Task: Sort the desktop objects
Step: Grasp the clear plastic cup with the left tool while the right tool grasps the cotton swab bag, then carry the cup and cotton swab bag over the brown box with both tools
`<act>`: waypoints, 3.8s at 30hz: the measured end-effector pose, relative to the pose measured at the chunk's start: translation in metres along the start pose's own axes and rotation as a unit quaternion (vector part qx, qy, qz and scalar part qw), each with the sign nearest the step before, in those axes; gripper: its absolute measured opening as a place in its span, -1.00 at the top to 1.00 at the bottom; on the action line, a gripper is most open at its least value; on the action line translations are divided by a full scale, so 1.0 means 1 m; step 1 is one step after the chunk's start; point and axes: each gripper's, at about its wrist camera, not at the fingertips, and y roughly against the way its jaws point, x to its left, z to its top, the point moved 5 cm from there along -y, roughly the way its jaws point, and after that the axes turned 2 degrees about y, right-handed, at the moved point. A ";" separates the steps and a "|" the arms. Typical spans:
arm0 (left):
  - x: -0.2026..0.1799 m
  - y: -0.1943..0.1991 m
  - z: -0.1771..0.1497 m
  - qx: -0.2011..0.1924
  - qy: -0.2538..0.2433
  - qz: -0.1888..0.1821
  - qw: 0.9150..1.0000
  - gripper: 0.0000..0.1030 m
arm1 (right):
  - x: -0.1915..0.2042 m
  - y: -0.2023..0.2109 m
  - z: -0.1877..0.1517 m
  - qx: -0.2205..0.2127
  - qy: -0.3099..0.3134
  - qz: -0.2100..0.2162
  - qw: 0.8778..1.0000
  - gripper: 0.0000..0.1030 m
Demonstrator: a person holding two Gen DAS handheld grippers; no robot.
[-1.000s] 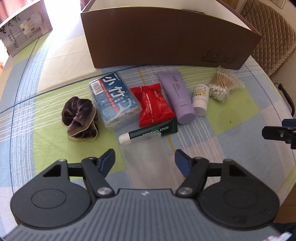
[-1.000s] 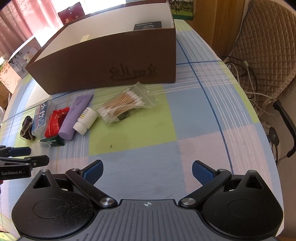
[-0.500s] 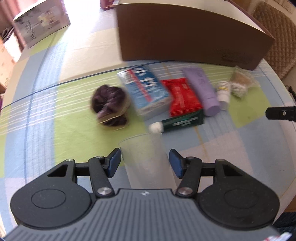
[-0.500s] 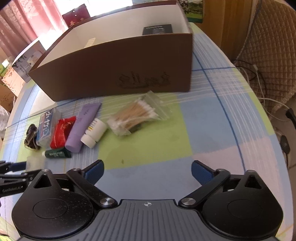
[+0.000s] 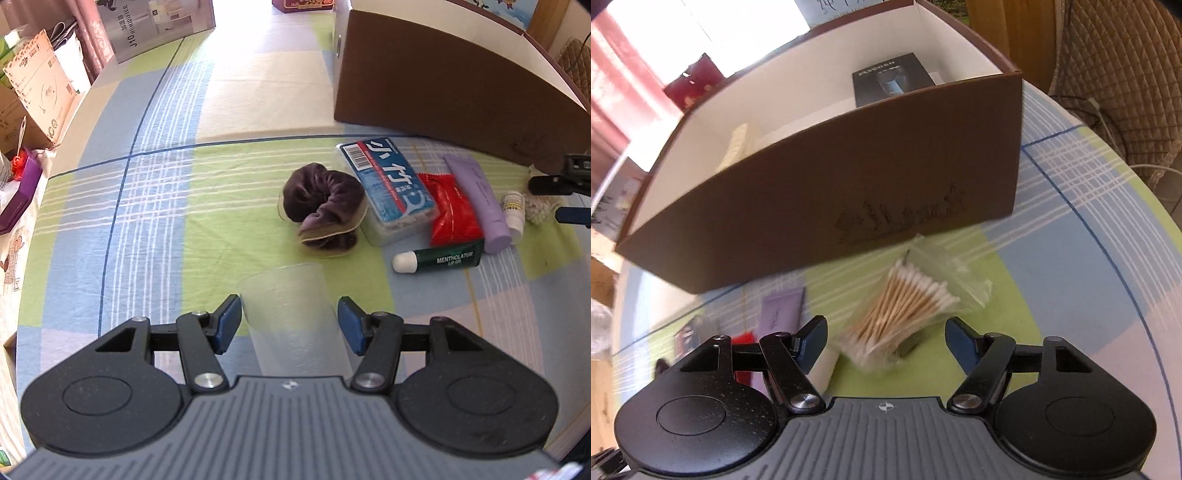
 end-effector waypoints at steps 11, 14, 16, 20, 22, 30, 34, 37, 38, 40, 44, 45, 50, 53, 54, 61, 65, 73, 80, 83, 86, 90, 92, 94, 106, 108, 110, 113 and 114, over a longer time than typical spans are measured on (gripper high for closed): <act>0.007 -0.006 -0.001 0.010 0.005 -0.003 1.000 0.00 | 0.003 -0.014 -0.005 -0.020 0.227 -0.043 0.973 0.29; 0.007 -0.008 -0.004 0.013 0.002 -0.006 1.000 0.03 | -0.014 -0.006 -0.008 -0.012 0.249 -0.018 0.968 0.40; 0.006 -0.009 -0.006 0.015 0.000 -0.007 1.000 0.05 | -0.026 0.000 -0.012 -0.001 0.261 -0.012 0.965 0.40; 0.005 -0.009 -0.009 0.019 -0.002 -0.007 1.000 0.06 | -0.038 0.013 -0.023 0.005 0.269 -0.009 0.963 0.39; 0.003 -0.009 -0.010 0.018 -0.008 -0.005 1.000 0.06 | -0.040 0.016 -0.029 -0.001 0.265 -0.020 0.964 0.07; 0.001 -0.006 -0.015 0.019 -0.016 -0.007 1.000 0.07 | -0.043 0.014 -0.029 -0.019 0.250 -0.030 0.968 -0.05; 0.002 -0.003 -0.021 0.016 -0.017 -0.007 1.000 0.08 | -0.035 0.022 -0.033 -0.009 0.283 -0.010 0.959 0.50; 0.002 0.003 -0.025 0.012 -0.022 -0.008 1.000 0.08 | -0.032 0.024 -0.039 0.003 0.283 0.002 0.959 0.54; 0.003 0.005 -0.026 0.009 -0.021 -0.008 1.000 0.08 | -0.032 0.026 -0.041 0.008 0.281 0.007 0.960 0.55; 0.003 0.009 -0.025 0.006 -0.018 -0.008 1.000 0.08 | -0.031 0.029 -0.046 0.016 0.274 0.019 0.961 0.56; 0.003 0.018 -0.022 -0.003 -0.012 -0.012 1.000 0.08 | -0.029 0.041 -0.051 0.021 0.258 0.036 0.965 0.56; 0.002 0.021 -0.021 -0.007 -0.013 -0.013 1.000 0.08 | -0.028 0.046 -0.051 0.020 0.255 0.042 0.966 0.56; -0.005 0.038 -0.011 -0.021 -0.021 -0.020 0.999 0.08 | -0.016 0.067 -0.046 0.004 0.255 0.061 0.965 0.56; -0.012 0.048 -0.002 -0.033 -0.030 -0.026 0.999 0.08 | -0.007 0.078 -0.038 -0.008 0.256 0.072 0.964 0.56; -0.014 0.051 0.002 -0.037 -0.033 -0.029 0.998 0.08 | -0.005 0.082 -0.036 -0.012 0.257 0.075 0.963 0.56; -0.036 0.072 0.040 -0.080 -0.055 -0.055 0.994 0.08 | 0.011 0.099 -0.012 -0.037 0.269 0.092 0.958 0.56; -0.047 0.082 0.065 -0.104 -0.070 -0.061 0.990 0.08 | 0.017 0.109 0.009 -0.059 0.274 0.098 0.955 0.56; -0.066 0.091 0.109 -0.132 -0.087 -0.080 0.984 0.08 | 0.026 0.124 0.051 -0.091 0.285 0.109 0.948 0.56; -0.081 0.083 0.153 -0.133 -0.097 -0.097 0.982 0.08 | 0.032 0.118 0.092 -0.102 0.316 0.097 0.938 0.56; -0.087 0.074 0.174 -0.127 -0.098 -0.099 0.982 0.08 | 0.034 0.108 0.112 -0.097 0.332 0.091 0.934 0.56; -0.093 0.064 0.194 -0.121 -0.103 -0.100 0.982 0.08 | 0.035 0.097 0.129 -0.087 0.349 0.089 0.929 0.56; -0.099 0.042 0.216 -0.104 -0.114 -0.097 0.983 0.08 | 0.034 0.076 0.144 -0.050 0.364 0.085 0.926 0.56; -0.100 0.027 0.224 -0.087 -0.118 -0.095 0.985 0.08 | 0.031 0.063 0.149 -0.029 0.363 0.079 0.928 0.56; -0.101 0.012 0.229 -0.067 -0.120 -0.091 0.986 0.08 | 0.029 0.051 0.154 -0.014 0.364 0.074 0.928 0.56; -0.121 -0.050 0.224 0.036 -0.178 -0.052 0.982 0.08 | 0.025 0.002 0.147 0.056 0.408 0.061 0.909 0.56; -0.127 -0.054 0.223 0.051 -0.200 -0.050 0.977 0.08 | 0.023 -0.003 0.146 0.069 0.412 0.062 0.907 0.56; -0.132 -0.058 0.223 0.060 -0.215 -0.044 0.974 0.07 | 0.023 -0.007 0.146 0.079 0.417 0.063 0.903 0.56; -0.134 -0.063 0.226 0.063 -0.241 -0.031 0.968 0.10 | 0.023 -0.011 0.146 0.093 0.423 0.065 0.899 0.56; -0.134 -0.064 0.227 0.066 -0.243 -0.029 0.967 0.10 | 0.023 -0.011 0.146 0.095 0.423 0.066 0.899 0.56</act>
